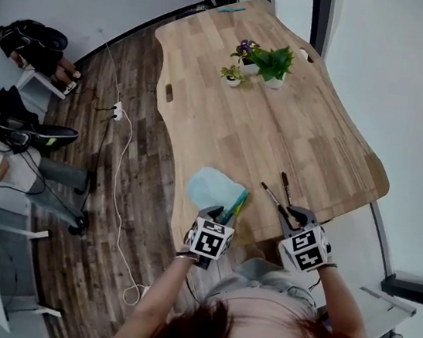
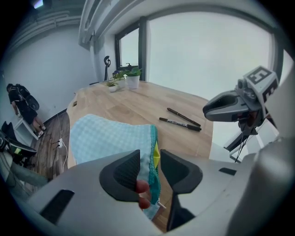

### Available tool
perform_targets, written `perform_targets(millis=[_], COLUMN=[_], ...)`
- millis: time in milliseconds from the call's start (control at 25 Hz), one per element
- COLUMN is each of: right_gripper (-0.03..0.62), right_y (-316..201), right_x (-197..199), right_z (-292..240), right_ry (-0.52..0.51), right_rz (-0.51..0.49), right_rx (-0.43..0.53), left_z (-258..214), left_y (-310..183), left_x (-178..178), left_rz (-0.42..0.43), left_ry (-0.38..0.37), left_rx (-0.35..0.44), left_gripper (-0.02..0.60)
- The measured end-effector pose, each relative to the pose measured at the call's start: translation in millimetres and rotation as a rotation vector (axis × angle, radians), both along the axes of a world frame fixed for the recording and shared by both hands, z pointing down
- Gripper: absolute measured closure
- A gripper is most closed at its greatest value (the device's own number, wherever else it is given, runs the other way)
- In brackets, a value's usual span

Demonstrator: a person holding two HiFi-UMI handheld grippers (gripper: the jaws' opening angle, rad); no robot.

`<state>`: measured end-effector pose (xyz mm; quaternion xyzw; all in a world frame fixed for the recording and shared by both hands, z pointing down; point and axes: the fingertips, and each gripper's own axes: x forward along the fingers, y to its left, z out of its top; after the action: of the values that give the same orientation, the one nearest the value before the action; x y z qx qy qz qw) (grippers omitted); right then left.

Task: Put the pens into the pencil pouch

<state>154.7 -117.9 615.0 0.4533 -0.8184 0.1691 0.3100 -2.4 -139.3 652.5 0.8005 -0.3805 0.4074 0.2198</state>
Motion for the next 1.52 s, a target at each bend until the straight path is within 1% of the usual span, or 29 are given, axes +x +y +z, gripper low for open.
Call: perform_targets(millis=[240,520,640,920,1160,1280,1520], right_gripper=[0.541,0.53,0.54,0.545,0.545,0.546,0.546], right_y=[0,0,0,2,-3,-5,-9], right_x=[2,7,7,9,15,17,11], right_z=[33,62,65,61,40,26,-13], right_ry=[0.017,0.092,0.087,0.066,0.056,0.049,0.021], right_rz=[0.003,0.0,0.002,0.009,0.015,0.014,0.02], right_rx=[-0.082,-0.159,-0.164,-0.166,-0.105,-0.069,-0.033], left_z=[15,18,15,-7,-35,-47,-63], left_y=[-3,-10,-14,-19,-28,-30,-36], left_x=[-3,-5,-5,-4,-2,-1,-2], left_rz=[-0.019,-0.046,-0.06,-0.107,-0.155,-0.169,-0.191], left_ry=[-0.019,-0.03,-0.015,0.073,0.186,0.23,0.314], left_rx=[-0.03,-0.016,-0.006,0.024,0.032,0.03,0.002], left_gripper=[0.456,0.537,0.557,0.566,0.566,0.566,0.566])
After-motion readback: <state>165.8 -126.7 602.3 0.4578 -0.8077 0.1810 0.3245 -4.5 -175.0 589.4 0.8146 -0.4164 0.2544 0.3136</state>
